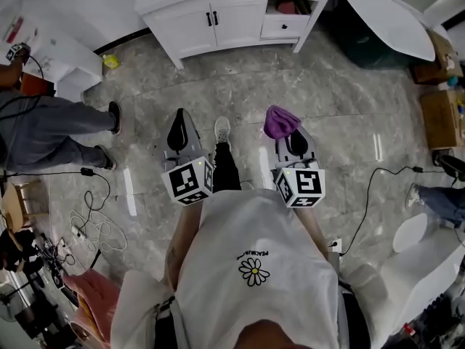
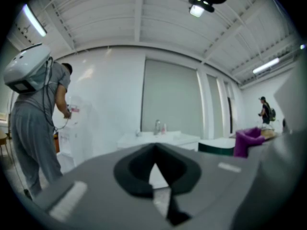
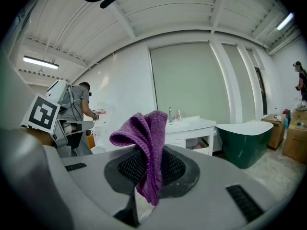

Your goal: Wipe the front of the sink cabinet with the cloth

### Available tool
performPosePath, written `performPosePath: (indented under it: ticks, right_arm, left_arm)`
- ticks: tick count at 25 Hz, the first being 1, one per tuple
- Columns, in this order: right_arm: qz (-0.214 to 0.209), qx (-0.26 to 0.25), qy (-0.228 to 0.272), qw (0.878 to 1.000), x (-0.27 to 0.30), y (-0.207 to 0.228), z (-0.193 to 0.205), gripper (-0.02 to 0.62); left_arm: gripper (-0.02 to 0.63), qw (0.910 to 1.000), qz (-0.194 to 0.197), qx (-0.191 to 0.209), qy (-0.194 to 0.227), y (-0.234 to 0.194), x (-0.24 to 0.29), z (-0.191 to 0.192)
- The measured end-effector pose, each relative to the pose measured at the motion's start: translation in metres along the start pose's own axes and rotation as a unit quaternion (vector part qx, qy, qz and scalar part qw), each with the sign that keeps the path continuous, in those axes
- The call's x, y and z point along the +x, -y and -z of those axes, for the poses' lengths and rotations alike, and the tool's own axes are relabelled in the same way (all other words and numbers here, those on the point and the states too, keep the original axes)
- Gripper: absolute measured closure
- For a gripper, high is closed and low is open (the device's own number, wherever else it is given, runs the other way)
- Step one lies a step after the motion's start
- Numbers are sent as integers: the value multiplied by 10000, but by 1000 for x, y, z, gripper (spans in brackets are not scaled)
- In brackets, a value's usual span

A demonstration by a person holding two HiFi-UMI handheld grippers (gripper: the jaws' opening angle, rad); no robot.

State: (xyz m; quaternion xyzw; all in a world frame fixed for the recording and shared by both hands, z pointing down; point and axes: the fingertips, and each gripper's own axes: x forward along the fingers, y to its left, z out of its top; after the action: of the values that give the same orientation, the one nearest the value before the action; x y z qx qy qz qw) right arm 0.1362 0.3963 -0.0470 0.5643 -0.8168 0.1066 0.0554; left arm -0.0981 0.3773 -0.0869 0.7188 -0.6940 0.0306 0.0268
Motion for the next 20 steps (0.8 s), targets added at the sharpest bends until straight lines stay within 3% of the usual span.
performPosePath:
  ticks: [12, 20]
  right_arm:
    - [80, -154, -40, 9998, 194, 6, -67, 538]
    - [100, -250, 163, 9995, 338, 16, -116, 538]
  left_arm:
    - [601, 9983, 572, 69, 132, -41, 209, -40]
    - [601, 9969, 786, 94, 10, -81, 331, -36]
